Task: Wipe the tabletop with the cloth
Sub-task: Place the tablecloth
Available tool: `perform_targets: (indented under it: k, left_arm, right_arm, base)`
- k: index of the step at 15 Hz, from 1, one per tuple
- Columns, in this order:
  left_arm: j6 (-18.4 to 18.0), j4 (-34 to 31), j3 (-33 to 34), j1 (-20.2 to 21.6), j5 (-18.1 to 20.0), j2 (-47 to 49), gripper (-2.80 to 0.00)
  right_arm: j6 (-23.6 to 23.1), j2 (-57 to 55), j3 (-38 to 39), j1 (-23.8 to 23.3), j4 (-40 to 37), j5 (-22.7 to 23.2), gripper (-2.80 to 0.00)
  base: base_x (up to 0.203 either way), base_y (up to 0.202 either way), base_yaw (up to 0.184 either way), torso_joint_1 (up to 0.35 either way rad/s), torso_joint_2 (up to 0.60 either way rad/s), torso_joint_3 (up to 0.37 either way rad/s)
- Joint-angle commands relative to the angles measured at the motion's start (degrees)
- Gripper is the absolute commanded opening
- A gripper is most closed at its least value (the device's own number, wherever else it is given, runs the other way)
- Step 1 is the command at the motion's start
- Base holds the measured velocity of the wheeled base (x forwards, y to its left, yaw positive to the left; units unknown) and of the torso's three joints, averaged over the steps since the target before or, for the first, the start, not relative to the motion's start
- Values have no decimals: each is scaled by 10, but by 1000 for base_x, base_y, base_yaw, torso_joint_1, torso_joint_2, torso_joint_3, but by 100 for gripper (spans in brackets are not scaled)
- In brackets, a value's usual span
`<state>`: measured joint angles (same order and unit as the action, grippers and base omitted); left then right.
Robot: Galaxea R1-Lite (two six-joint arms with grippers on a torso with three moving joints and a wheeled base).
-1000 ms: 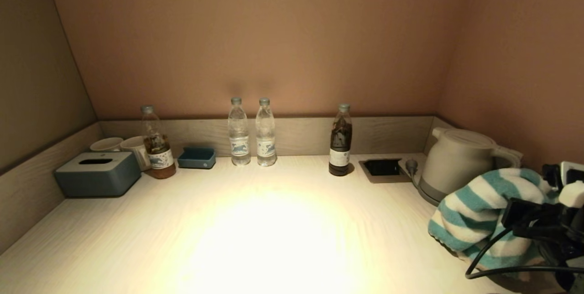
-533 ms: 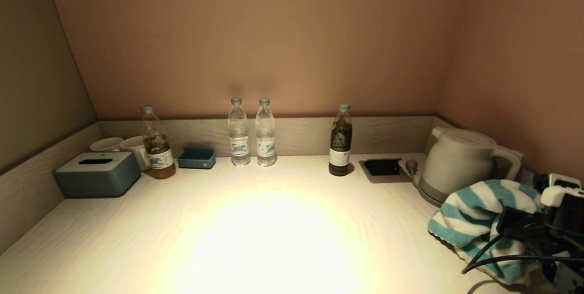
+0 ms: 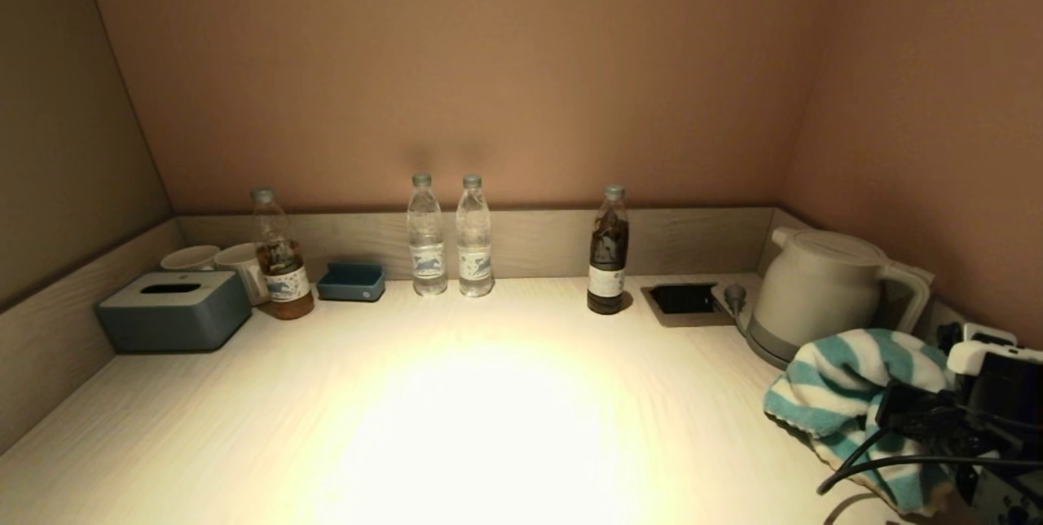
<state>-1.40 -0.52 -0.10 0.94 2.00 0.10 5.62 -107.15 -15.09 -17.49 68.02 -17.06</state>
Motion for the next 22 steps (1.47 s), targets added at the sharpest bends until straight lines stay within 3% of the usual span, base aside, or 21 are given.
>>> perform_targets:
  k: [1, 2, 3, 11, 14, 19, 22]
  left_arm:
    - [0, 0, 0, 0, 0, 0, -280]
    - [0, 0, 0, 0, 0, 0, -280]
    - [0, 0, 0, 0, 0, 0, -280]
    - [0, 0, 0, 0, 0, 0, -280]
    - [0, 0, 0, 0, 0, 0, -280]
    - [0, 0, 0, 0, 0, 0, -280]
    - [0, 0, 0, 0, 0, 0, -280]
  right_arm:
    - [8, -21, -4, 0, 4, -1, -280]
    - [9, -21, -5, 0, 4, -1, -280]
    - [9, -25, -6, 1, 4, 0, 0]
    - [9, 16, 19, 6, 32, 3, 0]
    - [-5, 77, 67, 43, 83, 3, 0]
    - [-41, 207, 118, 136, 90, 2, 0]
    - [-70, 258, 127, 147, 89, 3, 0]
  base:
    - [0, 0, 0, 0, 0, 0]
    - [0, 0, 0, 0, 0, 0]
    - [0, 0, 0, 0, 0, 0]
    - [0, 0, 0, 0, 0, 0]
    - [0, 0, 0, 0, 0, 0]
    - [0, 0, 0, 0, 0, 0]
    - [0, 0, 0, 0, 0, 0]
